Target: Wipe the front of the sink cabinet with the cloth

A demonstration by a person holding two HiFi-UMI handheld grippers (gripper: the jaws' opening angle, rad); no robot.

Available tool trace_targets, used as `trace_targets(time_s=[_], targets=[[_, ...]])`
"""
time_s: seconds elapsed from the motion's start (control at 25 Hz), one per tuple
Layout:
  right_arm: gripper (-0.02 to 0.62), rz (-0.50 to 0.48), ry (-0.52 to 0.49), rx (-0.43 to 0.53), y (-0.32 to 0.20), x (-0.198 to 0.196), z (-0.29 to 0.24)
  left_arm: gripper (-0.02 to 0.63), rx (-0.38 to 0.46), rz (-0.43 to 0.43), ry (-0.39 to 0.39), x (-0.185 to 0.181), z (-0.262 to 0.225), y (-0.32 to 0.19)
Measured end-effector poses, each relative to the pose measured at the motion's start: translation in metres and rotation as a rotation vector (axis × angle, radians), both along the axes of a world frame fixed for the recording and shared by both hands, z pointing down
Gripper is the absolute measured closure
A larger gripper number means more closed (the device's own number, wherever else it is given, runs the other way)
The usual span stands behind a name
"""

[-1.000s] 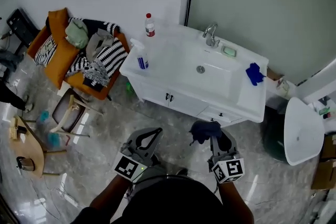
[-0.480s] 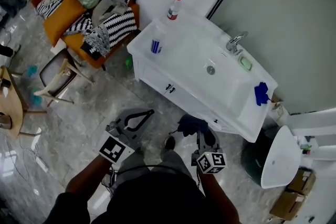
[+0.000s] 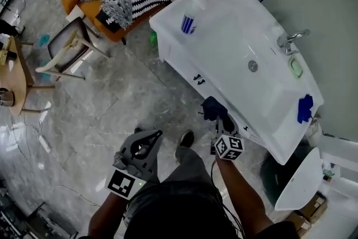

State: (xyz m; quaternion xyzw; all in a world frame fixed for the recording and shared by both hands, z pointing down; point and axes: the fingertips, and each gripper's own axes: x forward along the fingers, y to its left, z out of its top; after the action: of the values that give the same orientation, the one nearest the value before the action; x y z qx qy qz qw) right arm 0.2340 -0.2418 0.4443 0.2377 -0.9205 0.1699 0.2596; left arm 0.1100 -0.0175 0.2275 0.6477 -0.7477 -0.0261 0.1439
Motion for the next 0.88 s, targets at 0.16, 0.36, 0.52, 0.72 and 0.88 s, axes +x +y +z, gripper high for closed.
trace_targets(time_s=[0.16,0.36,0.52,0.72,0.88], targets=[[0.548,0.062,0.071,0.005,-0.023,-0.029,0.070,0.602,-0.067,-0.023,0.068,-0.009,0.051,0.027],[0.548,0.148,0.128,0.015,-0.054,-0.082,0.140,0.603,-0.134,-0.055,0.143,-0.031,0.111,0.058],[0.548,0.134,0.143,0.013,-0.053,-0.132,0.170,0.603,-0.145,-0.079,0.169,-0.050,0.135,0.067],[0.546,0.216,0.186,0.057,-0.061,-0.104,0.170,0.603,-0.120,-0.079,0.188,-0.061,0.141,0.060],[0.548,0.279,0.285,0.102,-0.078,-0.022,0.163,0.603,-0.102,-0.074,0.203,-0.064,0.142,0.052]])
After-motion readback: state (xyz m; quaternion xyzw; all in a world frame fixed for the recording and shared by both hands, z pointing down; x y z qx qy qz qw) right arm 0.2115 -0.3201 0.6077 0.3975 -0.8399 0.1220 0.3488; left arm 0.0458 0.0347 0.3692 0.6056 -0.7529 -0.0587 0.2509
